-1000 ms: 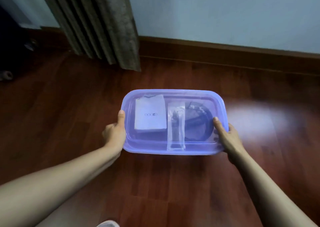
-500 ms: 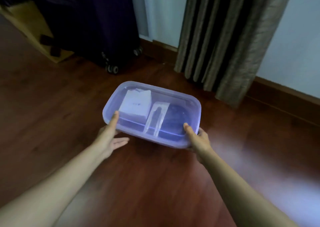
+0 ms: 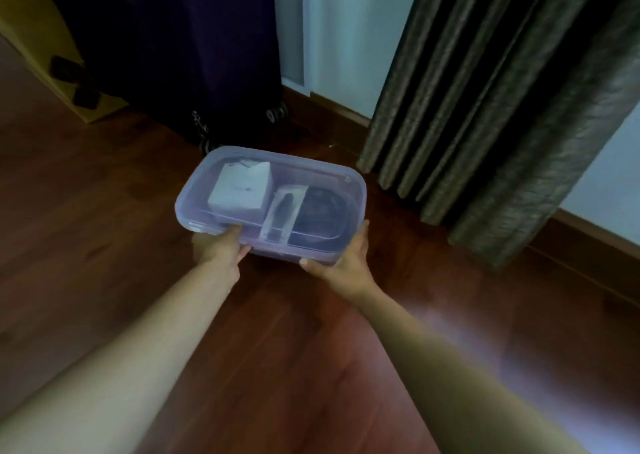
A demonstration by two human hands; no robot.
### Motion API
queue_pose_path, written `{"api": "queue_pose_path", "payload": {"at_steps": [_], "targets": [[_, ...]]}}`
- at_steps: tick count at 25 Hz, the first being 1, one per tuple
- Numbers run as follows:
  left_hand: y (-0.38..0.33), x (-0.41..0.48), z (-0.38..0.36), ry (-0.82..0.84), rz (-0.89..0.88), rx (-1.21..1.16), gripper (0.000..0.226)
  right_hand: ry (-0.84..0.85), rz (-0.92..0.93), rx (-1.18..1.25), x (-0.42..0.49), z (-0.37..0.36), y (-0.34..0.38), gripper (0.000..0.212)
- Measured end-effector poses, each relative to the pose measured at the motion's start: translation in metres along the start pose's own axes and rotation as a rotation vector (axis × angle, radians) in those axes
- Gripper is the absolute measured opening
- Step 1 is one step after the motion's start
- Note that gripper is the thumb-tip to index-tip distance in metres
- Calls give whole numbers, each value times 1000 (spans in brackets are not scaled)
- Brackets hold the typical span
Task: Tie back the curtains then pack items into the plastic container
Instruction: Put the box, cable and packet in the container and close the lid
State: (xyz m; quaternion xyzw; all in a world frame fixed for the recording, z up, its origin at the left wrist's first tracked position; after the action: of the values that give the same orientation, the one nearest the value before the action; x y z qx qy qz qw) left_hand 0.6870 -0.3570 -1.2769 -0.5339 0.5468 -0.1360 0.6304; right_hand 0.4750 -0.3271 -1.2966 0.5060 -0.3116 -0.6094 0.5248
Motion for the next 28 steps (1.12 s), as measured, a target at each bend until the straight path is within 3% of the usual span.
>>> {"api": "queue_pose_path", "payload": {"at_steps": [2,4,6,10,12,15,19,22,23,26,28], "targets": [[-2,8,-5,-63,-59,18,55,-28,-11,-396,10,2,8,113],[-3,13,-14,-99,-78,45,61,-111,131,-879,18,2,30,84],[-3,17,-27,-94,-81,65,58,8,294,-1082,32,-8,46,68],[-9,27,-52,51,-75,17,55,222,240,-1167,53,0,51,87],[-11,32,-64,113,-41,-43,41,259,246,-1179,55,11,50,100],[-6,32,-88,332,33,6,12,230,235,-1174,55,22,46,106],[-10,31,-113,513,22,183,32,238,126,-1304,66,28,42,110],[-13,33,-123,602,-5,465,87,292,34,-1390,75,36,48,109],[-12,33,-125,627,2,539,95,307,1,-1413,77,39,50,106],[-11,31,-124,686,-117,766,74,337,-41,-1441,80,44,55,98],[-6,30,-115,657,-260,1047,73,294,-3,-1423,76,44,54,90]]}}
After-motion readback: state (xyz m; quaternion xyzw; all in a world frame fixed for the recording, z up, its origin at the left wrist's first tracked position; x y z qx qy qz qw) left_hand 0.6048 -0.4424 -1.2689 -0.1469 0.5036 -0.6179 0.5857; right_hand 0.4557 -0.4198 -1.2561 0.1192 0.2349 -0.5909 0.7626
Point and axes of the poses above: each hand's wrist, its own x-axis towards the middle knuckle, its own z-axis out of the back of the hand, y = z × x, the point moved 5 cm from there along x, towards the middle knuckle, and after that the axes turned 8 degrees about y, right-handed, at the moved point
